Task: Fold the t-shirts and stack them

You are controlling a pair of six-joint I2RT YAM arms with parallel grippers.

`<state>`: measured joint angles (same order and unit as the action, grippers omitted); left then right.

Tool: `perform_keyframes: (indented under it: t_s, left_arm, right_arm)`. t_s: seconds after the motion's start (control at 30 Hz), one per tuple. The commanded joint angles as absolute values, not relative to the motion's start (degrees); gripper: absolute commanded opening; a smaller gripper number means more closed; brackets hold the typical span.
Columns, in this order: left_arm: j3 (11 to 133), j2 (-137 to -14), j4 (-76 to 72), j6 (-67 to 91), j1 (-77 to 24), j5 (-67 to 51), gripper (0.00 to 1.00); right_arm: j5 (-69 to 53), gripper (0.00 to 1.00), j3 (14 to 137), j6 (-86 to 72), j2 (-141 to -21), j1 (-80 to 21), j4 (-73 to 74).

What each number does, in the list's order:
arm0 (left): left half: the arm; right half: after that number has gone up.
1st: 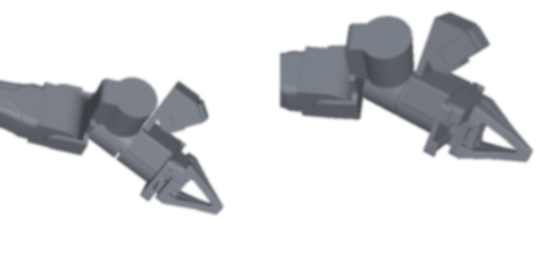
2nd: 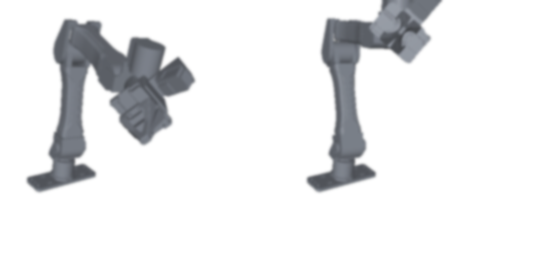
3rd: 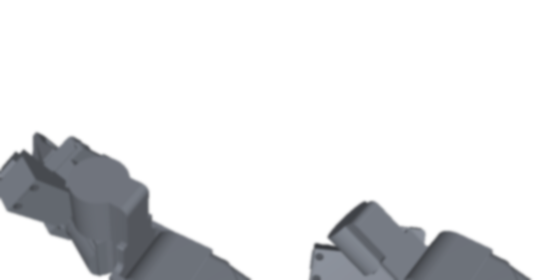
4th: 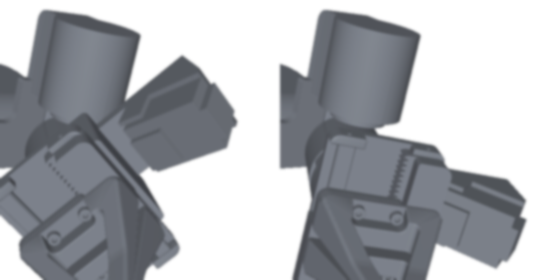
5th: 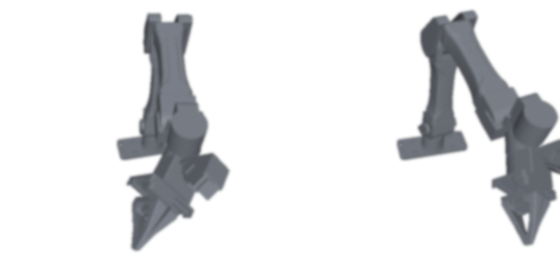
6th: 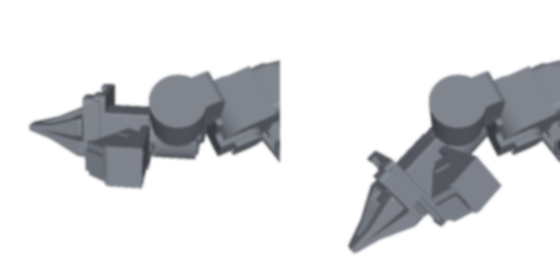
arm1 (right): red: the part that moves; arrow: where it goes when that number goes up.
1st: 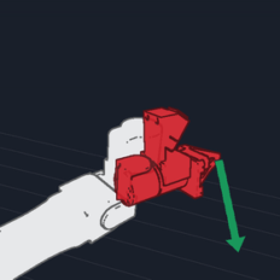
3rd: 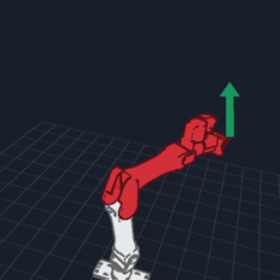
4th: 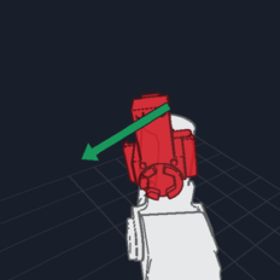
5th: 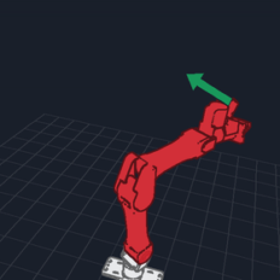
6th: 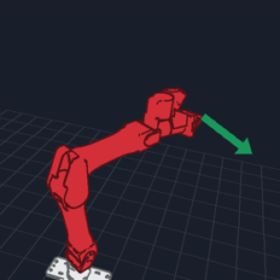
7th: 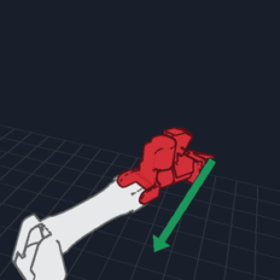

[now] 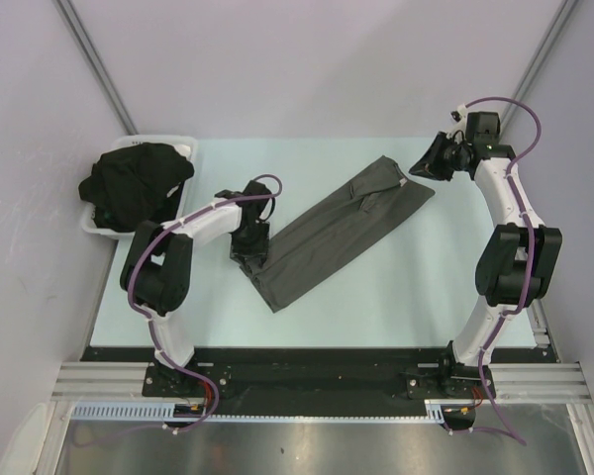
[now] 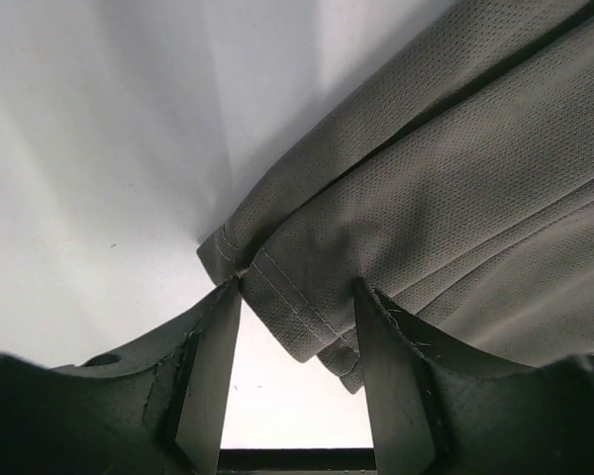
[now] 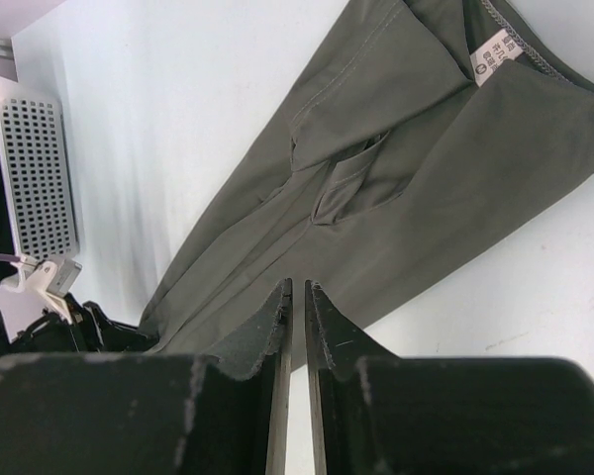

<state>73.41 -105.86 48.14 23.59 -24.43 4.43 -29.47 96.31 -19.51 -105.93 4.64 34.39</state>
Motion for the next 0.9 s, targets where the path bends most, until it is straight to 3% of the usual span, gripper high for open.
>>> perform_keyframes:
  t_s: [0.0,0.3,0.47,0.87]
  left_arm:
    - [73.30,-104.41,46.05,24.43,-23.64,2.72,0.54]
    - [74.09,-104.77,45.70,24.17,-23.47,2.29,0.34]
    - [74.27,-104.50,46.23,24.00,-23.47,2.37,0.01]
    - [74.71,-100.90,49.22,22.68,-23.47,3.25,0.00]
  right_arm:
    - [-30.85,0.15,95.89,-19.95,-104.06,5.01,32.87]
    - [-31.03,0.15,96.06,-20.04,-104.24,5.10,32.96]
    - [-31.29,0.15,95.98,-20.21,-104.33,5.19,32.70]
    - [-32.52,0.14,97.21,-20.92,-106.87,4.83,32.87]
